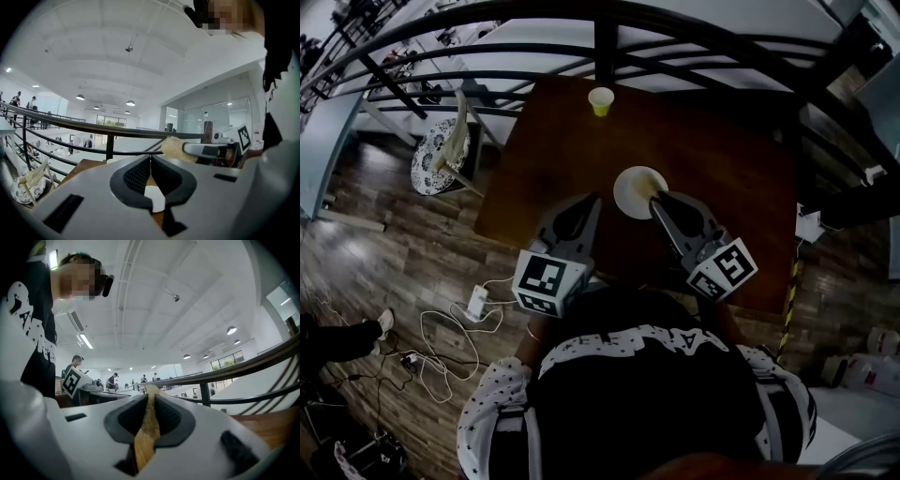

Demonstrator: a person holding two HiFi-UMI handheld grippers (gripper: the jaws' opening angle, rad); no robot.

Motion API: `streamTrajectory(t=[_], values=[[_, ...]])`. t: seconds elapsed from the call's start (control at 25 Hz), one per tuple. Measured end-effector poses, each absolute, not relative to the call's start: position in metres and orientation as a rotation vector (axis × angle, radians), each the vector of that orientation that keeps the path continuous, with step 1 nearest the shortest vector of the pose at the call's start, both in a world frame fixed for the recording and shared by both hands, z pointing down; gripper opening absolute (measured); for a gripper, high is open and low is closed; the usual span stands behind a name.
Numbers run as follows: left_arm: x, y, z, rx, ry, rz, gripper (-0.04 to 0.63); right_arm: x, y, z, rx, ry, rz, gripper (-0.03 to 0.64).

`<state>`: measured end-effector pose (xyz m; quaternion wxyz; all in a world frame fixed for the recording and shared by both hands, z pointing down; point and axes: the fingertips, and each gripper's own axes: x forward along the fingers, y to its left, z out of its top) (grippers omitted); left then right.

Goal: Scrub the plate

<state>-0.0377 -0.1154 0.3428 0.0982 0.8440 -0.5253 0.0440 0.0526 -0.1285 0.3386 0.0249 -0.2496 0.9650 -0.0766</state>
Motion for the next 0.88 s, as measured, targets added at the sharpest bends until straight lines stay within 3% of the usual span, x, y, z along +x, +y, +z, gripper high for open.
streamTrajectory(t=[0.88], values=[[-0.072,-0.136,0.352,2.539,-1.488,0.128,0.015,0.018,-0.150,0.345,-0.851,2.991,-0.218,0.049]])
